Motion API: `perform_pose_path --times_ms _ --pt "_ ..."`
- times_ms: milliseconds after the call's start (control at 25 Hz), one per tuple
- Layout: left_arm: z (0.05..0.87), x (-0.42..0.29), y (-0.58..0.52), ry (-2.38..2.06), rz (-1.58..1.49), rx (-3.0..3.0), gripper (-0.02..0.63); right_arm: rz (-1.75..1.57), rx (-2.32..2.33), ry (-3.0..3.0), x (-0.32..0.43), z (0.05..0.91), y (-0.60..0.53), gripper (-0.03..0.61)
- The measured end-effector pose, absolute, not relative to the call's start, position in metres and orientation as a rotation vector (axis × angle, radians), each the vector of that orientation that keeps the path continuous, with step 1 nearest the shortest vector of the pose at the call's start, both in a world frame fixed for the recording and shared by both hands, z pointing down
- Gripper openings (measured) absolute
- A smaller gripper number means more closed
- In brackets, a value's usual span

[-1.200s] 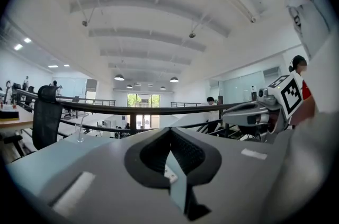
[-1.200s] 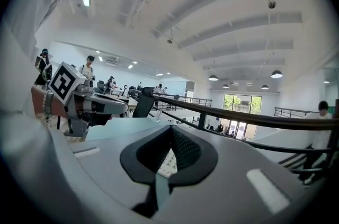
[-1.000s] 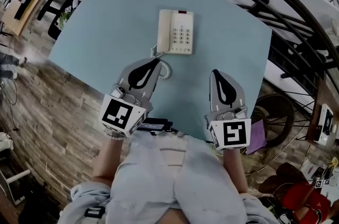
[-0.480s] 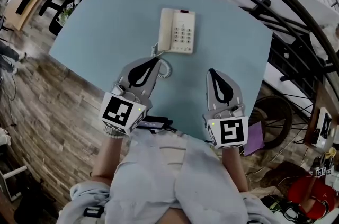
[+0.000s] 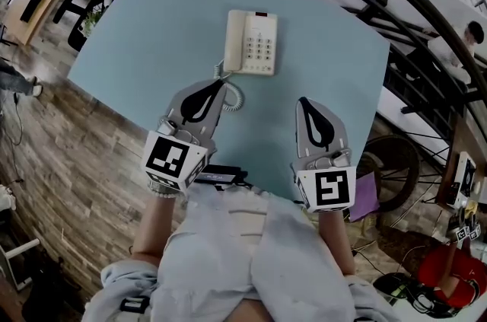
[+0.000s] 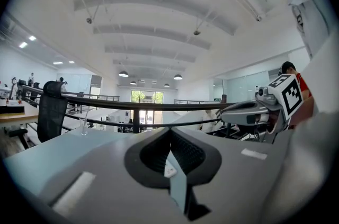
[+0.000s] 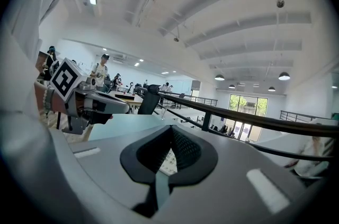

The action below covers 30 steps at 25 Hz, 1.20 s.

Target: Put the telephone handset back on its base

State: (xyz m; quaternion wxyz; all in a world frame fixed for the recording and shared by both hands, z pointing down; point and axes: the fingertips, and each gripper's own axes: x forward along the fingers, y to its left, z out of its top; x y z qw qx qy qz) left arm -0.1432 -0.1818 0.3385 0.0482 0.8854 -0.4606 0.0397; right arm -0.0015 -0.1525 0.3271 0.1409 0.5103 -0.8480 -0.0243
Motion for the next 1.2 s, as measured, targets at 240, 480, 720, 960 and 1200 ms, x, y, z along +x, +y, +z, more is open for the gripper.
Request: perform_pose_path --times_ms 240,480,720,960,1200 --pt "0.338 -0.142 -0.181 -1.399 0.126 2.702 0.003 -0.080 1.470 -2.444 -0.002 0.326 -0.151 -0.002" --pt "0.341 -0.142 -0.182 -1.394 0.136 2.698 0.003 -0.075 1.458 -2.440 -0.005 0.330 -0.153 -0.002" --pt "0.344 -0.142 -0.184 -1.401 0.143 2.686 0.003 -0.069 1.446 -2.432 -0.005 0.332 -0.154 -0.002" --pt "0.346 -0.143 -0.188 -1.398 0.145 2.683 0.003 -0.071 1.446 -2.422 -0.007 0.333 -0.156 -0.002" --pt "0.348 -0.138 -0.192 -1.383 0.145 2.684 0.003 -0.062 1.447 -2.408 -0.006 0.336 -0.157 -0.002"
